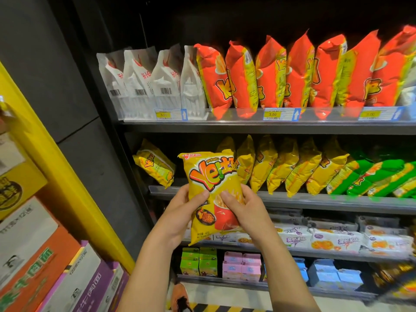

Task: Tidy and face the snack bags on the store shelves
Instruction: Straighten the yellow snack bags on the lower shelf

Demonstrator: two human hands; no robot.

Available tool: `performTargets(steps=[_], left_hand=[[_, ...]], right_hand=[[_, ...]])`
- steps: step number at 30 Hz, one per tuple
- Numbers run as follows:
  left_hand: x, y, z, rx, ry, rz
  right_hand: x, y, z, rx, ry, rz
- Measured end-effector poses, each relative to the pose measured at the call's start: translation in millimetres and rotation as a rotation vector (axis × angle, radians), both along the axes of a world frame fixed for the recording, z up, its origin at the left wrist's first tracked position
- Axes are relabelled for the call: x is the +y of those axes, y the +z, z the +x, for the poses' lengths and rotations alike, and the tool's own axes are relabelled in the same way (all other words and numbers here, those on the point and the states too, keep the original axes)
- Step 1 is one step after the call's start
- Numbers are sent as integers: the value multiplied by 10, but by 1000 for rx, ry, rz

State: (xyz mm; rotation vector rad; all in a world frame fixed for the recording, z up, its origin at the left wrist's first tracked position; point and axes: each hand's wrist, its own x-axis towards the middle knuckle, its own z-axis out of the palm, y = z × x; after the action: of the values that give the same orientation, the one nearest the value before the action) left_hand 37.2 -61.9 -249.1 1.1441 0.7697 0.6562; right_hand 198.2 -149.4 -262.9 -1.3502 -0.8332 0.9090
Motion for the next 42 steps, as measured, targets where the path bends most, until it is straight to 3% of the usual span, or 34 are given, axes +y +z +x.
performTargets(steps=[8,10,13,16,19,23,31,42], left_hand=[[292,-111,-75,96,29,69],[412,-190,-91,84,78,55],[686,-354,-90,125,249,98],[1020,-485,-7,179,432,184],[1379,-598,152,211,523,245],[1764,-712,433,244,597,305],[2188,-868,811,356,733,338],[2278,-1153,672,599,767,390]], right_hand=[[340,-148,-12,-81,12,11],[456,-182,11,-187,38,-43],[713,-285,199,-699,-120,-148],[1001,-296,430,-1174,-269,-103],[1296,-295,651,-1440,-392,-64],[1608,-327,840,-1675,-419,-179],[1779,-455,897,-1780,-374,-315],[1754,-550,975,-1764,-509,-197]])
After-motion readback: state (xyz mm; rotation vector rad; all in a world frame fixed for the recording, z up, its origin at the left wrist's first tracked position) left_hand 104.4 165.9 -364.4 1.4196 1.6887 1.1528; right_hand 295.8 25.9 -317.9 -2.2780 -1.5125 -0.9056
